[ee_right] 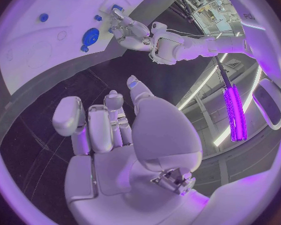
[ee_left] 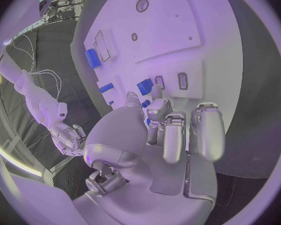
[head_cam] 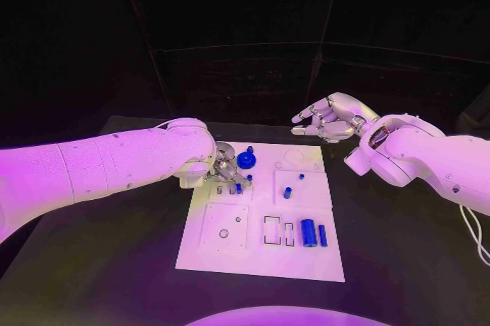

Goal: Assemble the parts on the task board

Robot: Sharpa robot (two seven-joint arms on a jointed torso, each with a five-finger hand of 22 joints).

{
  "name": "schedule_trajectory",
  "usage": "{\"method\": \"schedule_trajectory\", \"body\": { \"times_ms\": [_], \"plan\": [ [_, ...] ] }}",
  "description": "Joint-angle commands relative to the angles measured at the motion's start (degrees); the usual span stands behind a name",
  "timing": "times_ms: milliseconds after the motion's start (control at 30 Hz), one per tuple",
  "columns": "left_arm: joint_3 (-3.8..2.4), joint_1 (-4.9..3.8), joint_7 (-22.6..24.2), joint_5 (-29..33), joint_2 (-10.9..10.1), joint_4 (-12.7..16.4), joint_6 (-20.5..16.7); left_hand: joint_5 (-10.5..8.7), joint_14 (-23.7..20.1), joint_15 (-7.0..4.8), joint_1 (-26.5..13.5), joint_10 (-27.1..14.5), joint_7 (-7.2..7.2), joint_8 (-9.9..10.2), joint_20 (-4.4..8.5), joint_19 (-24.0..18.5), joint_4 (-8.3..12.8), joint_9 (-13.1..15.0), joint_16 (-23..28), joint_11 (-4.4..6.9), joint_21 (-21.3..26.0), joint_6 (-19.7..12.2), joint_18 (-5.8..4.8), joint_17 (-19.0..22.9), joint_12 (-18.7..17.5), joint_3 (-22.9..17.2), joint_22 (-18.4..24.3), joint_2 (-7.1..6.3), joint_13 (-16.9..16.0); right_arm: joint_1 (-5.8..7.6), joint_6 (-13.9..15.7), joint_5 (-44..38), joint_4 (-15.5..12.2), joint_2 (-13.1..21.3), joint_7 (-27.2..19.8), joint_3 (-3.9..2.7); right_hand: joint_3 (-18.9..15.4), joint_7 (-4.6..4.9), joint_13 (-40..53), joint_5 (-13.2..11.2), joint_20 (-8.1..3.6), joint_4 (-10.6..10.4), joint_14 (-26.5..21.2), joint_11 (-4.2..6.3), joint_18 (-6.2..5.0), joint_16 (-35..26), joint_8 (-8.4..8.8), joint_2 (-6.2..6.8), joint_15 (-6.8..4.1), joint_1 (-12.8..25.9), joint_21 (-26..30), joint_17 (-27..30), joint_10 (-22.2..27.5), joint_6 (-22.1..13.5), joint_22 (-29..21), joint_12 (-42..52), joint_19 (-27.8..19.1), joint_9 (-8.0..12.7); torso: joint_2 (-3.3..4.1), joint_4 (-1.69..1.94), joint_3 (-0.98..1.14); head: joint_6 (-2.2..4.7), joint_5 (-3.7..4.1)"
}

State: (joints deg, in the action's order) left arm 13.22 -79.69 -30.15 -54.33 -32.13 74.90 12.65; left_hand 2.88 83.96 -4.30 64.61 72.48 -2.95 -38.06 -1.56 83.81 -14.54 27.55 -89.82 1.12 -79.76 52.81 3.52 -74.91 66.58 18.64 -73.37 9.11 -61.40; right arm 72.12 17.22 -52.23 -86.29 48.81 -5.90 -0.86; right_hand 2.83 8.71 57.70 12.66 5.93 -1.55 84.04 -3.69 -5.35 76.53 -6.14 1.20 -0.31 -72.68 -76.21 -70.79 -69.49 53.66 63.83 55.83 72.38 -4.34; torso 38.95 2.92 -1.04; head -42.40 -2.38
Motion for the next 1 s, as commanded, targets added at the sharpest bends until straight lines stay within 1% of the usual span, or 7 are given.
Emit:
{"method": "schedule_trajectory", "body": {
  "times_ms": [33,167,333,433,567,800,1000],
  "plan": [
    [-0.01,-0.05,-0.6,-0.3,0.1,0.1,0.9,-0.09,6.0,-0.46,0.0,0.4,0.12,-0.4,0.23,1.6,0.2,0.2,-0.2,0.03,-0.2,-0.4,-0.47,-15.1,0.2,0.2,0.0,0.31,0.0,0.13,-0.5,-0.3,0.0,-0.1,0.1,-0.05,-0.4,0.04,0.0,0.4,-0.03,0.0,1.7,-0.03,-0.28,-0.2,-0.21,-0.20,-0.23,-0.3,0.2,0.0,0.4,0.1,-0.1,-0.2,-0.5,0.1,-0.01,0.00,0.02,-0.07,-0.02],
    [-0.01,-0.04,-0.6,-0.3,0.1,0.0,1.3,-0.08,6.0,-0.47,0.4,0.4,0.14,-0.7,0.23,1.6,0.6,0.6,-0.2,0.05,-0.2,-0.6,-0.46,-15.1,0.2,0.0,0.0,0.47,-0.1,0.13,-0.7,-0.8,0.2,-0.2,0.4,-0.05,-0.4,0.03,0.1,0.5,-0.04,0.0,1.7,-0.01,-0.29,-0.2,-0.24,-0.26,-0.24,-0.3,0.2,0.1,0.3,0.1,-0.1,0.0,-0.5,0.1,0.02,0.06,0.03,-0.05,0.08],
    [-0.01,-0.04,-0.6,-0.3,0.1,-0.1,1.8,-0.08,6.0,-0.47,0.8,0.4,0.16,-0.9,0.24,1.5,1.0,1.1,-0.2,0.05,-0.3,-0.9,-0.46,-15.1,0.2,-0.3,-0.1,0.68,-0.1,0.13,-1.0,-2.3,0.5,-0.4,0.8,-0.04,-0.5,0.01,0.2,0.6,-0.04,0.0,1.7,0.01,-0.29,-0.3,-0.28,-0.30,-0.25,-0.4,0.2,0.1,0.1,0.2,-0.1,0.1,-0.5,0.1,0.05,-0.07,0.03,-0.10,0.08],
    [-0.01,-0.04,-0.6,-0.3,0.2,0.0,2.0,-0.08,6.0,-0.48,1.1,0.4,0.16,-1.1,0.24,1.5,1.2,1.3,-0.2,0.06,-0.3,-1.0,-0.46,-15.1,0.2,-0.4,-0.2,0.73,-0.2,0.12,-1.4,-3.1,0.7,-0.6,1.0,-0.04,-0.5,0.00,0.2,0.7,-0.05,0.1,1.6,0.03,-0.30,-0.3,-0.31,-0.33,-0.27,-0.5,0.3,0.2,0.1,0.2,-0.2,0.1,-0.5,0.1,0.04,-0.04,0.01,-0.21,0.24],
    [-0.01,-0.04,-0.6,-0.3,0.3,0.1,2.2,-0.08,6.0,-0.48,1.6,0.4,0.17,-1.3,0.24,1.4,1.8,1.6,-0.2,0.07,-0.3,-1.2,-0.45,-15.1,0.2,-0.7,-0.2,0.85,-0.2,0.12,-1.7,-4.1,0.9,-0.8,1.1,-0.03,-0.5,-0.01,0.1,0.8,-0.05,0.1,1.6,0.03,-0.30,-0.4,-0.32,-0.34,-0.27,-0.5,0.3,0.3,0.1,0.2,-0.2,0.1,-0.5,0.1,0.06,0.01,0.03,-0.26,0.34],
    [-0.01,-0.03,-0.6,-0.3,0.4,0.0,2.4,-0.07,6.0,-0.48,2.2,0.4,0.17,-1.6,0.23,1.4,2.6,2.1,-0.2,0.07,-0.4,-1.5,-0.44,-15.1,0.2,-1.1,-0.2,0.93,-0.2,0.12,-1.9,-4.6,1.0,-0.9,1.2,-0.03,-0.5,-0.03,0.0,1.0,-0.08,0.2,1.6,0.06,-0.32,-0.5,-0.37,-0.41,-0.30,-0.7,0.4,0.4,0.1,0.2,-0.3,0.0,-0.6,0.1,0.01,0.08,0.04,-0.22,0.36],
    [-0.01,-0.03,-0.6,-0.3,0.4,-0.1,2.3,-0.07,6.0,-0.48,3.0,0.3,0.16,-1.8,0.23,1.3,3.5,2.6,-0.2,0.08,-0.4,-1.7,-0.43,-15.1,0.1,-1.7,-0.3,1.11,-0.2,0.12,-2.1,-4.7,1.1,-1.0,1.3,-0.03,-0.6,-0.04,0.0,1.3,-0.10,0.2,1.6,0.08,-0.32,-0.5,-0.42,-0.48,-0.32,-0.9,0.4,0.4,0.1,0.2,-0.3,0.0,-0.5,0.1,0.02,0.01,0.02,-0.30,0.32]
  ]
}}
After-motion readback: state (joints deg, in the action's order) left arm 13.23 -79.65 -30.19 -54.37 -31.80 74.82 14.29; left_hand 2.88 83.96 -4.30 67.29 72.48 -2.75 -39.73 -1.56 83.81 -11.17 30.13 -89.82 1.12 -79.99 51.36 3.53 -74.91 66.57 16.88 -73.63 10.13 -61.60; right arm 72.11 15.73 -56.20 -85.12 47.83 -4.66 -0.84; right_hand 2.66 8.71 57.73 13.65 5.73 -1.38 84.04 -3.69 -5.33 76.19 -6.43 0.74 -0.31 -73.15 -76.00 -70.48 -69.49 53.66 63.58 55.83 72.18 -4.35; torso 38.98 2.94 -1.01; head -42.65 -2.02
